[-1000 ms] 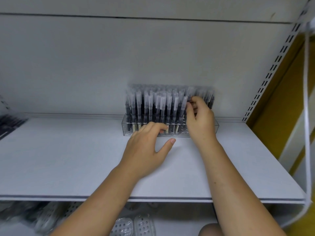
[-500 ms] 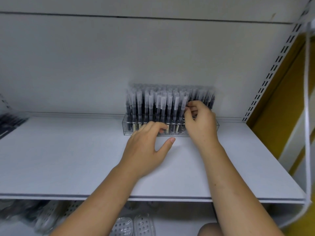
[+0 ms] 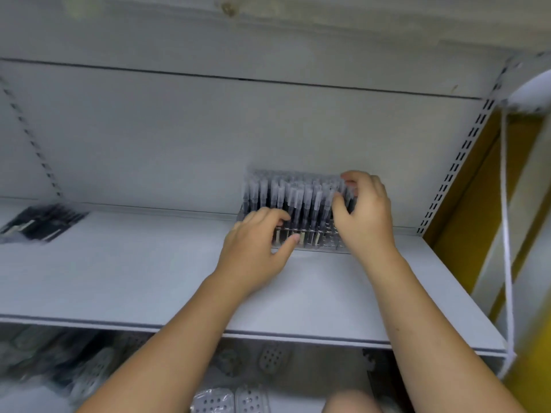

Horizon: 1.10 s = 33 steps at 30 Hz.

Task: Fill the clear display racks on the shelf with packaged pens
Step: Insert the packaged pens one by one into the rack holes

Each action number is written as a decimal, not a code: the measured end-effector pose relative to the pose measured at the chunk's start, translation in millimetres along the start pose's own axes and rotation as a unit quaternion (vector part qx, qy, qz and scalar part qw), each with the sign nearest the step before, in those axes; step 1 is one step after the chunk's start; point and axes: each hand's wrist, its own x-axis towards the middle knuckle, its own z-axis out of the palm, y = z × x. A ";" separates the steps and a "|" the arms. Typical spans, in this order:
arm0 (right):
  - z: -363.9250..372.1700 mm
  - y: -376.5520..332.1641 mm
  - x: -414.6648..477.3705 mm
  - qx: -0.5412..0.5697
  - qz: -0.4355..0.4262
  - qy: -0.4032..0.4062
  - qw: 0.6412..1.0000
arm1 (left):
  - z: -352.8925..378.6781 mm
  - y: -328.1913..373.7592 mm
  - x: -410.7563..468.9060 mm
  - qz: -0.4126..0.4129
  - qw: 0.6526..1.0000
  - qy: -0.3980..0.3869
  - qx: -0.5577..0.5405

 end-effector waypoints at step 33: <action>244.0 -241.9 -77.9 0.044 -0.217 -0.343 0.913 | -216.3 -327.0 -45.5 -0.334 0.898 -0.052 0.283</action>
